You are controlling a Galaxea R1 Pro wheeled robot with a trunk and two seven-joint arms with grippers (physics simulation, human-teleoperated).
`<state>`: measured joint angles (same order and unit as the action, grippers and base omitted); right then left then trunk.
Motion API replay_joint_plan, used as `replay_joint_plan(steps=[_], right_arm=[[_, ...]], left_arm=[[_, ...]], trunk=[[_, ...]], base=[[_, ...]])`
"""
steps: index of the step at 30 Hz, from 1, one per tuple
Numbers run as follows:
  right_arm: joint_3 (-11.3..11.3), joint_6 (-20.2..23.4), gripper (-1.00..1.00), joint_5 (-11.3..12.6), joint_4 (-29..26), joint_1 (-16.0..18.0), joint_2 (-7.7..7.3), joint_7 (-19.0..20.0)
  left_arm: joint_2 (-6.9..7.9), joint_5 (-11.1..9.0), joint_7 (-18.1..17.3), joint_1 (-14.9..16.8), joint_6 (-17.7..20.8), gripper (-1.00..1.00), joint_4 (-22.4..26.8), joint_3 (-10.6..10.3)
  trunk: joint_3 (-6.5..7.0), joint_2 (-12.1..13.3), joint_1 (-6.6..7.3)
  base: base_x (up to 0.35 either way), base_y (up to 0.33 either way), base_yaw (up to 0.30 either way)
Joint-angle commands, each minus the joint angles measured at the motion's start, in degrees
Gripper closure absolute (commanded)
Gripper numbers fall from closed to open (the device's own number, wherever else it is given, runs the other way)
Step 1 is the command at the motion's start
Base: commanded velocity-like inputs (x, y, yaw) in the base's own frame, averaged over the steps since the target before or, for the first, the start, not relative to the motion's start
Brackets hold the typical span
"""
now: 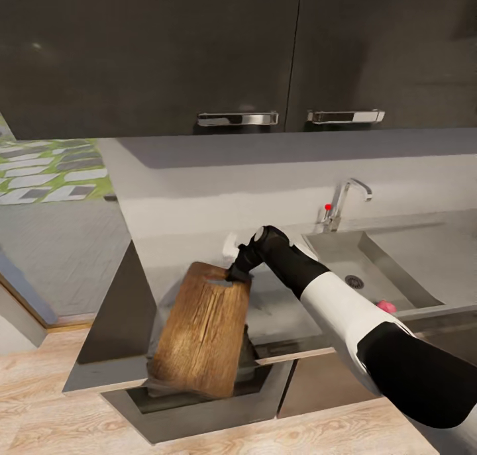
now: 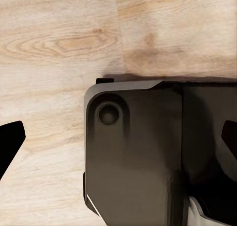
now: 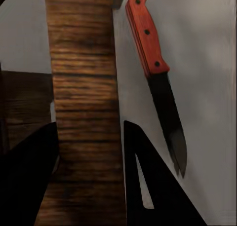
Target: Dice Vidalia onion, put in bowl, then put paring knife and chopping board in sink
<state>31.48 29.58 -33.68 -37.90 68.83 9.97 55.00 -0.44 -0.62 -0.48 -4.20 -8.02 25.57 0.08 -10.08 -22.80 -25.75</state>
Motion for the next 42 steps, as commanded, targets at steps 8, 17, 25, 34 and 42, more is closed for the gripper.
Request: replay_joint_plan(steps=[8,17,25,34,42], right_arm=[[-9.37,8.71,1.0,0.73,-1.64,-0.01,0.03,-4.79],[-22.11,11.09,1.0,0.83,-0.98,-0.01,0.03,-19.19],[-33.38,13.0,1.0,1.33,1.69,-0.01,0.03,-29.85],[-44.87,13.15,1.0,1.55,4.81,-0.01,0.03,-38.65],[-49.61,13.12,1.0,1.68,7.63,-0.01,0.03,-41.01]], left_arm=[[0.0,-0.07,-0.05,-0.02,-0.06,-1.0,0.06,-0.12],[0.0,-0.07,-0.05,-0.02,-0.06,-1.0,0.01,-0.16],[-0.06,-0.08,-0.05,-0.02,-0.06,-1.0,-0.36,-0.16],[-0.5,0.0,-0.05,-0.02,-0.06,-1.0,-1.33,-0.14],[-0.53,0.01,-0.05,-0.02,-0.06,-1.0,-1.4,-0.16]], trunk=[[-0.11,-0.11,-0.03],[-0.11,-0.11,-0.03],[-0.11,-0.11,-0.03],[-0.11,-0.11,-0.03],[-0.11,-0.11,-0.03]], base=[[0.0,0.0,-0.001],[0.0,0.0,0.0],[0.0,0.0,0.0],[-0.058,0.0,0.0],[-0.259,0.0,0.0]])
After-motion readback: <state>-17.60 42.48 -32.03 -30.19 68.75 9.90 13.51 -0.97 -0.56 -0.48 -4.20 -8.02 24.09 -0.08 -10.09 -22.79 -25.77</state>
